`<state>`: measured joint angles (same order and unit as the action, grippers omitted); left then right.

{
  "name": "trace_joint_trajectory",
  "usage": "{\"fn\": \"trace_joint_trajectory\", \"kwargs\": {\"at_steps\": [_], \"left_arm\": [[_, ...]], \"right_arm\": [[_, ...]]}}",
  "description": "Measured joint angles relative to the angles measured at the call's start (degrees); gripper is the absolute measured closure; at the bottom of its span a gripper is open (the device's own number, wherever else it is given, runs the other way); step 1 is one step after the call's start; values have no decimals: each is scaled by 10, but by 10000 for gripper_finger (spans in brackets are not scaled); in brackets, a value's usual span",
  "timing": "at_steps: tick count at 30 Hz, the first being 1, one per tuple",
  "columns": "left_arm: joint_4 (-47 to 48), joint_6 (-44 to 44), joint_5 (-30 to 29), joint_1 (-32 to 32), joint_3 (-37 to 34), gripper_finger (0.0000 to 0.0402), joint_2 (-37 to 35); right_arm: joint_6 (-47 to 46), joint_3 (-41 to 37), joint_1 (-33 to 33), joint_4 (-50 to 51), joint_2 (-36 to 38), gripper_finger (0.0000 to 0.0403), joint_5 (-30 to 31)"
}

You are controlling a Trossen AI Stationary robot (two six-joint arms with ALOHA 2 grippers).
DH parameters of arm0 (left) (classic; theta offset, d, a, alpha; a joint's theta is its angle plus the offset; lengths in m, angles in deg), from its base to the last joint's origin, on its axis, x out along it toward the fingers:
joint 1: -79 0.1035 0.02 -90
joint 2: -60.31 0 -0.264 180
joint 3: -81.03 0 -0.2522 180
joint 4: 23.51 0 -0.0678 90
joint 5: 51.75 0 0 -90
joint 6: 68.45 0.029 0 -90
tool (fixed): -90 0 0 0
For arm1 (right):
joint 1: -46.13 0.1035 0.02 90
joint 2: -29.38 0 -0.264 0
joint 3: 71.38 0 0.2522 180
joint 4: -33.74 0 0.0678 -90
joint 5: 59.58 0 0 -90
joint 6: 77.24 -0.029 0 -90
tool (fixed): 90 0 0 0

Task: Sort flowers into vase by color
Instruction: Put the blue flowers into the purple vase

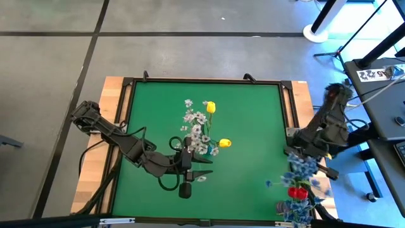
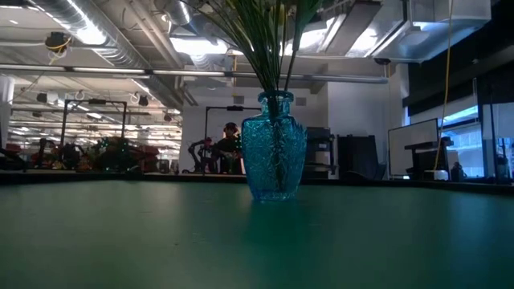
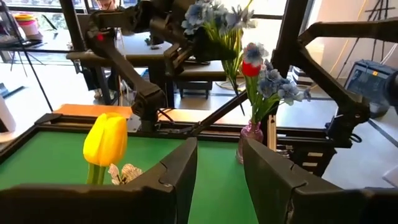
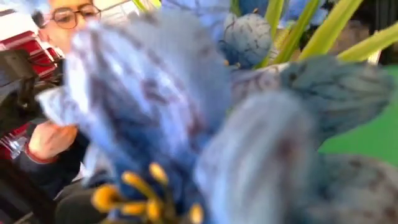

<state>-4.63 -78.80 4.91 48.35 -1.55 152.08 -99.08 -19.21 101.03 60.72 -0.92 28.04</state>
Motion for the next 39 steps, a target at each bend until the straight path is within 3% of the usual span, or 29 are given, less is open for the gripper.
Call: {"fn": "trace_joint_trajectory", "kwargs": {"at_steps": [4,9,14,27,39], "left_arm": [[0,-2,0,-2,0,276,0],[0,-2,0,-2,0,276,0],[0,-2,0,-1,0,276,0],[0,-2,0,-1,0,276,0],[0,-2,0,-1,0,276,0]], "right_arm": [[28,-19,117,-29,0,393,130],[35,-30,214,-44,-7,393,254],[49,-30,264,-60,-15,392,320],[36,-30,279,-78,-63,392,338],[26,-29,279,-50,-101,380,312]]}}
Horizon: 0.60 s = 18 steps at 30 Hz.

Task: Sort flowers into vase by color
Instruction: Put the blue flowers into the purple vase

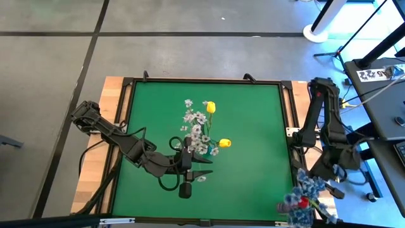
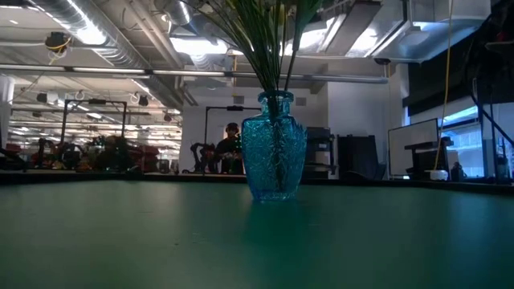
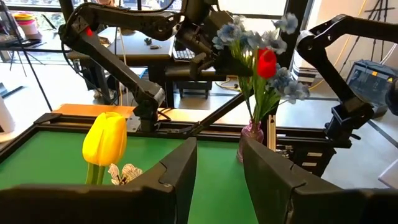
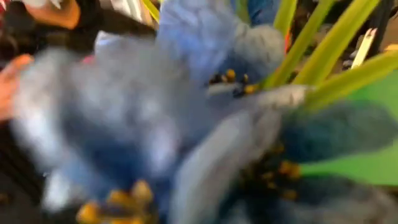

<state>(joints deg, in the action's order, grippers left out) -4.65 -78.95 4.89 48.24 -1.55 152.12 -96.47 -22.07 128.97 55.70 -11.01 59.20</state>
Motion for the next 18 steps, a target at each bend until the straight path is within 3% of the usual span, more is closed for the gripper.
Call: {"fn": "trace_joint_trajectory", "kwargs": {"at_steps": [12,18], "left_arm": [[0,4,0,0,0,276,0],[0,-42,0,9,0,276,0]], "right_arm": [[-34,0,0,43,-4,304,-70],[-78,38,-1,156,1,241,-90]]}}
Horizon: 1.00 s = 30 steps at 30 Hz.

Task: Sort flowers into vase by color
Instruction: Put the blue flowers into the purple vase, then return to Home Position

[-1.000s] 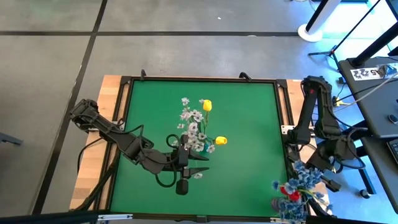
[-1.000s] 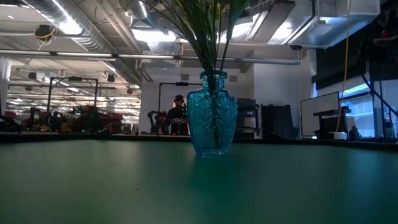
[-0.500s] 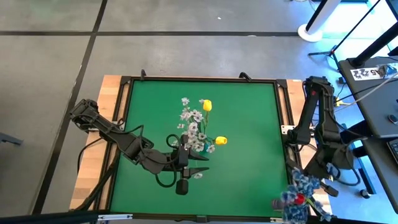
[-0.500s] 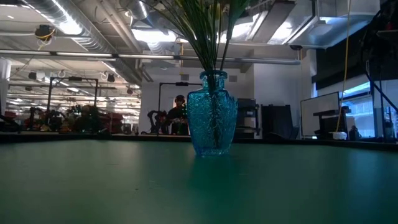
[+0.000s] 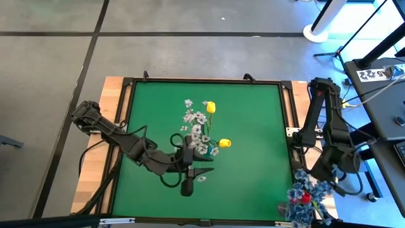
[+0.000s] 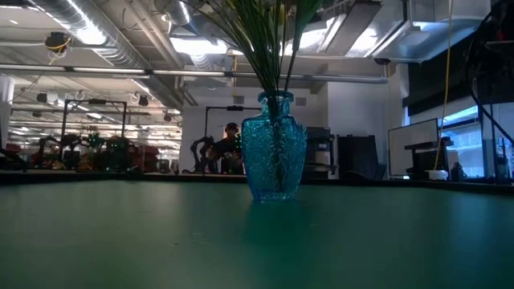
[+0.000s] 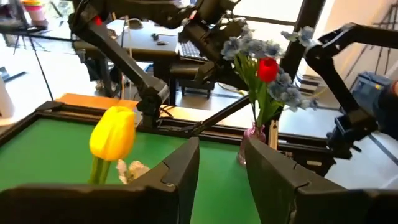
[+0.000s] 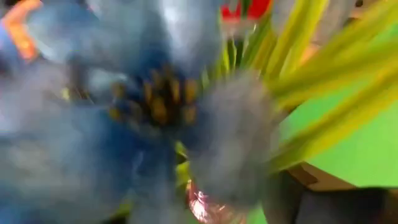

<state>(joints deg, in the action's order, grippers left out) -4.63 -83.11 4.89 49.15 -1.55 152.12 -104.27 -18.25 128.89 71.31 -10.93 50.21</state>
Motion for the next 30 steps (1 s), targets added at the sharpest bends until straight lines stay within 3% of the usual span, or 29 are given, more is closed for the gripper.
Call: {"fn": "trace_joint_trajectory", "kwargs": {"at_steps": [8,16,21,25,30], "left_arm": [[4,-13,0,24,0,276,0],[40,-13,0,47,0,276,-1],[85,-16,9,60,0,276,-48],[125,-14,13,71,0,276,-105],[152,-13,14,96,-24,276,-155]], "right_arm": [[-22,94,1,138,0,190,-50],[-61,171,1,273,0,186,-33],[-92,227,1,361,1,186,24],[-103,244,-1,419,5,187,119],[-104,237,-65,444,-1,187,169]]}}
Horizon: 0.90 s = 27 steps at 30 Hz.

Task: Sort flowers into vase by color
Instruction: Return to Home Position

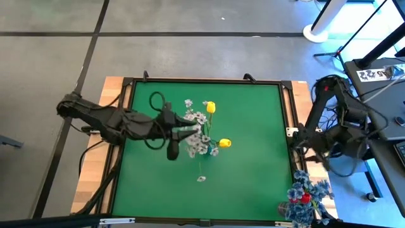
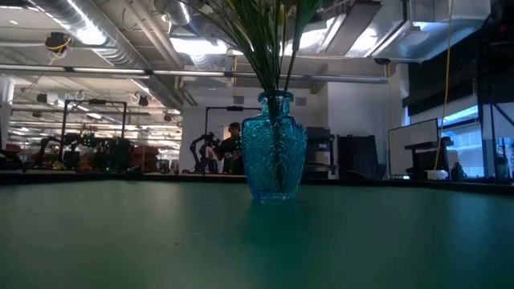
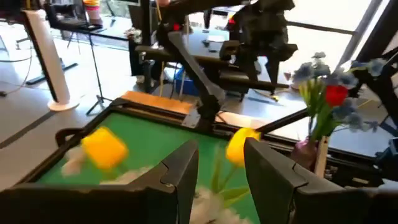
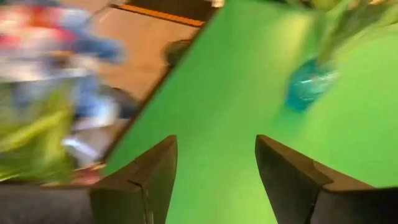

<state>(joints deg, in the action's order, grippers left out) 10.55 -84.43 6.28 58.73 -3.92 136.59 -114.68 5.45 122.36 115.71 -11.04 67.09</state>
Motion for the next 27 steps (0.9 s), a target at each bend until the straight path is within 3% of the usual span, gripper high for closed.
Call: {"fn": "trace_joint_trajectory", "kwargs": {"at_steps": [3,10,18,23,27], "left_arm": [[-14,-3,23,23,-46,276,-21],[-86,-11,36,74,-172,276,-93],[-142,19,36,94,-319,276,-211],[-224,16,35,86,-438,276,-282],[-258,2,36,74,-512,276,-331]], "right_arm": [[63,-12,-76,-40,-2,188,-23],[244,-48,-302,-152,-62,232,-179],[379,-83,-480,-303,-113,316,-168],[450,-143,-550,-468,-94,391,-228],[454,-231,-595,-600,-45,384,-248]]}}
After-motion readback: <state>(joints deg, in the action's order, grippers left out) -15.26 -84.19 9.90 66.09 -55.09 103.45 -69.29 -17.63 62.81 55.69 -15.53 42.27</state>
